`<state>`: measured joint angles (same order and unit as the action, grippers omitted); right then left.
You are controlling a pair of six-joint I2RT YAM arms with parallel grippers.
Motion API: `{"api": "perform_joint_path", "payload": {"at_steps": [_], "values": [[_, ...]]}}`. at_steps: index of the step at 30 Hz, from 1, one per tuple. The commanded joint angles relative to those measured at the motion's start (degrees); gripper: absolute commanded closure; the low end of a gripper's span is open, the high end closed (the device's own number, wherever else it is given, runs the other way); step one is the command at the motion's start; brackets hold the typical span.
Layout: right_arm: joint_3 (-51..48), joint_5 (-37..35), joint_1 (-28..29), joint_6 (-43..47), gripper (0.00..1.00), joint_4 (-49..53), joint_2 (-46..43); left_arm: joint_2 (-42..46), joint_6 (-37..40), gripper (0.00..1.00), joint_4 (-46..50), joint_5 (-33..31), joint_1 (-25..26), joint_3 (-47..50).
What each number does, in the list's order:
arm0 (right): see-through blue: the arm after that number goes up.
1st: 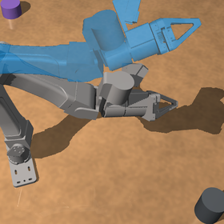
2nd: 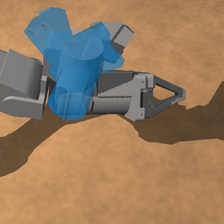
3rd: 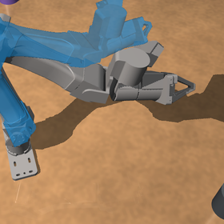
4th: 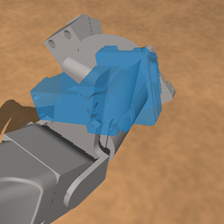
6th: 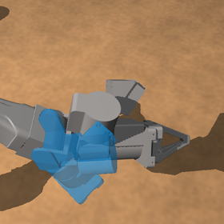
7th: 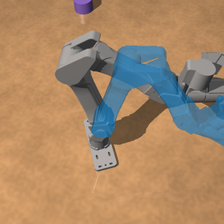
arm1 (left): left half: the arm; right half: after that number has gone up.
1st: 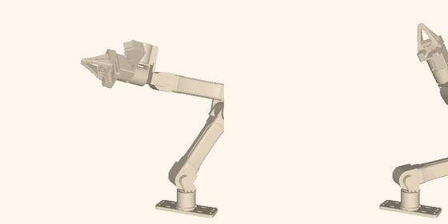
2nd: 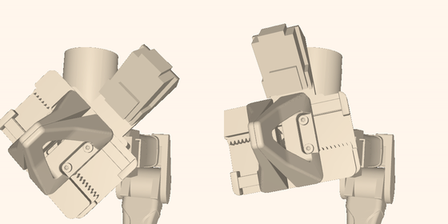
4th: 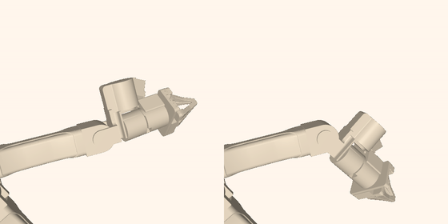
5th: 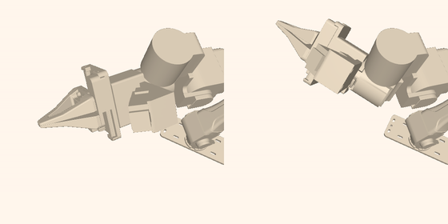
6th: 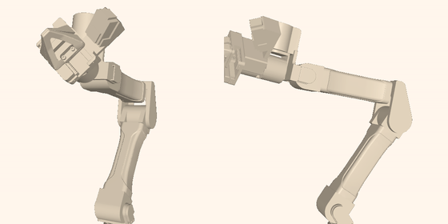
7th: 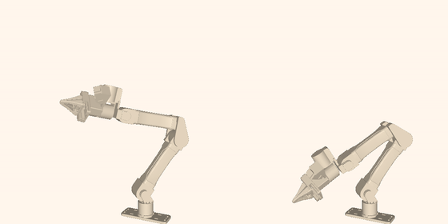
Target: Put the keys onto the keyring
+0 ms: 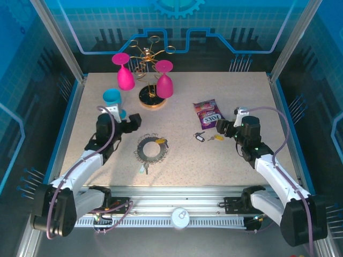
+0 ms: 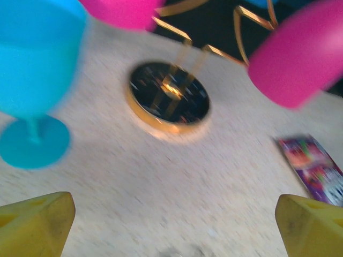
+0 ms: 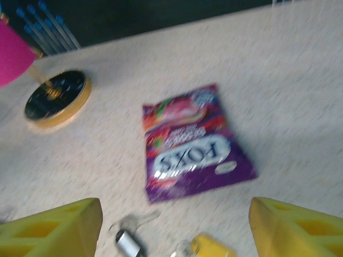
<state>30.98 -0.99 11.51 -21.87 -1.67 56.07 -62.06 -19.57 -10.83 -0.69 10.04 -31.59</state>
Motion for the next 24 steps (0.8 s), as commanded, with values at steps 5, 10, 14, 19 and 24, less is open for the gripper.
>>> {"api": "perform_joint_path", "payload": {"at_steps": [5, 10, 14, 19, 24], "values": [[4.26, 8.20, 8.95, -1.32, 0.32, 11.99, 3.25, 1.50, -11.91, 0.07, 19.55, -1.86, 10.26, -3.91], [8.36, 7.24, 14.51, 1.26, 0.34, 16.45, 9.46, 3.35, -18.95, 0.10, 28.45, -6.93, 18.44, -3.64], [8.66, 9.37, 15.99, -0.89, 0.42, 14.17, 13.10, 5.73, -23.62, 0.14, 32.45, -11.13, 23.39, -2.01], [11.65, 11.48, 20.64, -3.11, 0.47, 11.59, 19.84, 6.82, -32.76, 0.21, 37.96, -13.95, 24.72, -1.70], [13.40, 10.19, 23.18, -5.88, 0.49, 10.50, 24.03, 5.67, -40.36, 0.24, 50.07, -18.45, 24.79, -4.26]]}}
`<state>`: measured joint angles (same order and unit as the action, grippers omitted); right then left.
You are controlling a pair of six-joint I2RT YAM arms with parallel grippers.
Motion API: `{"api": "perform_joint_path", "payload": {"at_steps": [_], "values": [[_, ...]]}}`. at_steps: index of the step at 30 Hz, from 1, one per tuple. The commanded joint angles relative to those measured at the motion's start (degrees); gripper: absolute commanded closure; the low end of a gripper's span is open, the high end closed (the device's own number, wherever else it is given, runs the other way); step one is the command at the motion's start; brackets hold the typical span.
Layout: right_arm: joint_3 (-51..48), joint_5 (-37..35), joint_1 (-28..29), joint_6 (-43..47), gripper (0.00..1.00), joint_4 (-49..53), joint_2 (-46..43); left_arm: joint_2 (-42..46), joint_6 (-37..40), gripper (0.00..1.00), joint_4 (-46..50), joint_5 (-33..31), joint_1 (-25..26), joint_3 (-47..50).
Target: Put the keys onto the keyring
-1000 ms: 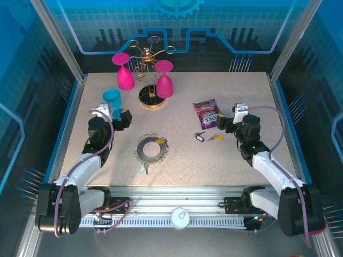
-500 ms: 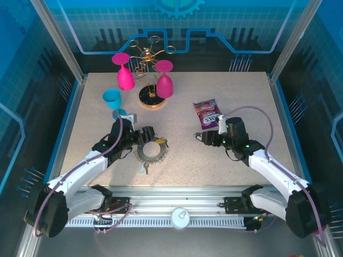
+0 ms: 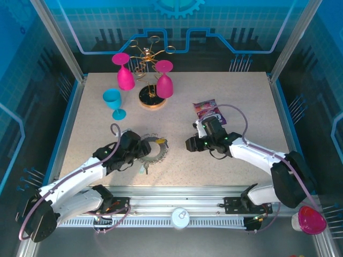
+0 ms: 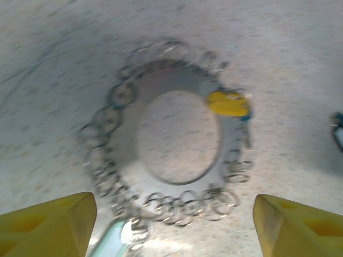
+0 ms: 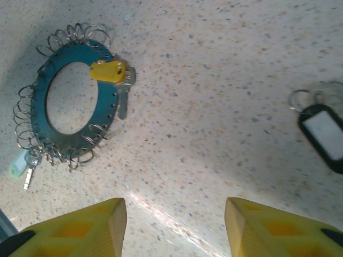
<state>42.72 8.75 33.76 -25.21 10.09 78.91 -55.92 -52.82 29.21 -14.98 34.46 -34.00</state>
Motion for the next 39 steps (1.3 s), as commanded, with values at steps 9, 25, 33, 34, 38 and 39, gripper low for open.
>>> {"api": "perform_joint_path", "payload": {"at_steps": [9, 25, 33, 34, 38, 39], "values": [[-0.20, -2.07, 1.14, -4.58, 0.58, -2.22, 0.81, -5.97, -12.35, 0.39, 5.27, 0.13, 4.33, -2.38], [-1.41, 1.27, 7.98, -11.50, 0.68, -9.85, 4.69, -15.55, -17.20, 0.54, 3.68, -4.57, 10.78, -8.76], [6.27, -3.00, 15.16, 3.09, 0.72, -8.57, 13.72, -7.95, -18.55, 0.53, 3.28, -6.82, 7.36, -4.58], [6.72, -4.42, 15.33, 8.64, 0.71, -8.51, 13.88, -6.62, -18.54, 0.53, 2.93, -6.74, 6.58, -3.73], [6.62, -7.08, 14.48, 27.89, 0.68, -9.88, 12.43, -2.49, -17.22, 0.53, 2.08, -6.67, 4.02, -1.66], [6.63, -5.01, 13.54, 31.42, 0.69, -10.26, 12.23, -1.57, -16.76, 0.52, 2.07, -6.72, 3.43, -1.31]]}}
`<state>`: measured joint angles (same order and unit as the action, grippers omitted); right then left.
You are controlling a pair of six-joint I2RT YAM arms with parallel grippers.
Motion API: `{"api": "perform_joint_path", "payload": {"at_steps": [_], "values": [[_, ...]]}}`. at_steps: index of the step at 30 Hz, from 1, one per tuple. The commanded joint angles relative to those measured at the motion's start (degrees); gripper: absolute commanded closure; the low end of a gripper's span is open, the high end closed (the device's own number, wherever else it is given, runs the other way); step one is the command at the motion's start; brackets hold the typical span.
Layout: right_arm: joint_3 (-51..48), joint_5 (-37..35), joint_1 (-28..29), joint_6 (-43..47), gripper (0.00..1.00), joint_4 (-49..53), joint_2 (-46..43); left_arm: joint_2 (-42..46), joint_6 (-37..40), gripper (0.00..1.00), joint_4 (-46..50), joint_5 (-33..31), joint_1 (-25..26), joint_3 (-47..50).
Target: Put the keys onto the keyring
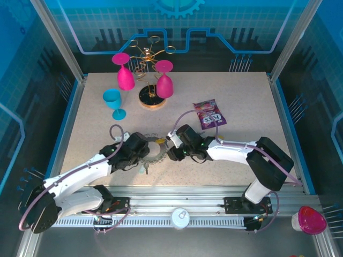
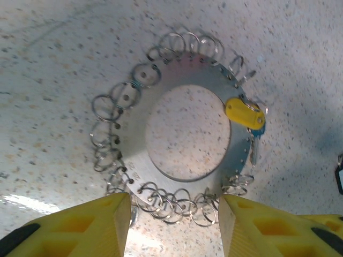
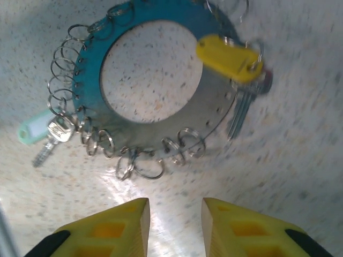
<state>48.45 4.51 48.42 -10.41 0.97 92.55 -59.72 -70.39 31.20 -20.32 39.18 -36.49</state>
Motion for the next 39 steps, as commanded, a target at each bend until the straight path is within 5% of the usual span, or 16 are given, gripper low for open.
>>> {"api": "perform_joint_path", "payload": {"at_steps": [1, 8, 22, 39], "values": [[1.50, 2.08, -2.39, 18.41, 0.71, -0.84, -1.14, 3.01, 1.30, 0.52, -0.15, -1.31, -2.00, 1.56], [11.05, 19.03, -7.09, 16.05, 0.74, 9.60, 5.25, 6.32, 3.73, 0.52, -3.08, 0.39, -5.37, 4.20], [19.80, 14.20, -7.48, 22.05, 0.73, 19.33, 15.75, 7.33, 4.59, 0.52, -6.47, 2.24, -5.78, 6.61], [17.30, 14.53, -7.00, 34.92, 0.76, 12.66, 16.44, 7.43, 4.86, 0.53, -7.68, 2.17, -5.74, 7.04]]}}
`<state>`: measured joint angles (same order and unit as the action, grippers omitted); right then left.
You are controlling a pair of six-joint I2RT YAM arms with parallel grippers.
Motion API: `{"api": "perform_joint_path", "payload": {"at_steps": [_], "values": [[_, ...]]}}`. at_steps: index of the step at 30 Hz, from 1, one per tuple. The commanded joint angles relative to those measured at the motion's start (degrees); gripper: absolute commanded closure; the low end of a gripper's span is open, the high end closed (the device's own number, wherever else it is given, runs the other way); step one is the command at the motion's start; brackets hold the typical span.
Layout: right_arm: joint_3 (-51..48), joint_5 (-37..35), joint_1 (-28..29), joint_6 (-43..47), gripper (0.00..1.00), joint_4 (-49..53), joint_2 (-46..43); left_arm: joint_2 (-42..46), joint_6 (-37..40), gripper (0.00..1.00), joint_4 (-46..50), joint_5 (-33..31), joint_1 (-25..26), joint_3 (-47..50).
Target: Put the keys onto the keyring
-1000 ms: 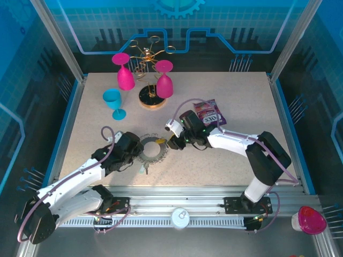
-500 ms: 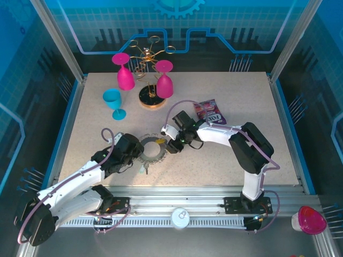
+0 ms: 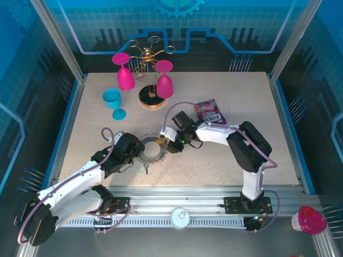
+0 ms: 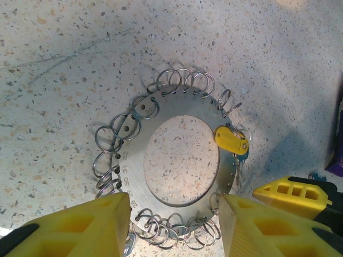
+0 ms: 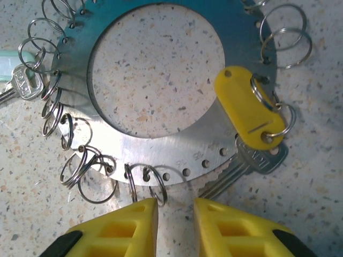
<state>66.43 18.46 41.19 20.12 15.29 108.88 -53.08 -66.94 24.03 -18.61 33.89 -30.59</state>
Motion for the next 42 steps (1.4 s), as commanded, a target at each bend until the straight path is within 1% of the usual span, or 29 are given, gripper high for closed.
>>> {"api": "perform_joint_path", "payload": {"at_steps": [1, 11, 16, 22, 27, 42], "values": [[-0.69, 0.76, 0.29, 5.18, 0.76, -1.63, 0.21, 0.74, 1.37, 0.53, -0.64, 0.45, -0.42, 1.19], [-1.57, 2.65, 0.40, 18.66, 0.75, 0.70, -0.47, 1.31, 1.26, 0.52, -1.16, 0.25, -0.44, 2.01], [2.17, 3.25, 0.40, 22.26, 0.76, 5.05, 1.34, 1.64, 1.24, 0.53, -1.21, 0.38, -0.47, 2.18], [5.98, 2.68, 0.86, 24.08, 0.78, 9.14, 4.18, 2.69, 0.54, 0.53, -1.86, 0.55, -0.40, 3.42], [7.79, 1.23, 1.48, 24.74, 0.78, 10.65, 5.86, 3.50, 0.01, 0.53, -2.20, 0.65, -0.44, 4.47], [11.17, 3.07, 2.33, 25.92, 0.80, 15.29, 8.54, 5.74, -0.06, 0.53, -1.69, 0.34, -0.42, 5.44]]}}
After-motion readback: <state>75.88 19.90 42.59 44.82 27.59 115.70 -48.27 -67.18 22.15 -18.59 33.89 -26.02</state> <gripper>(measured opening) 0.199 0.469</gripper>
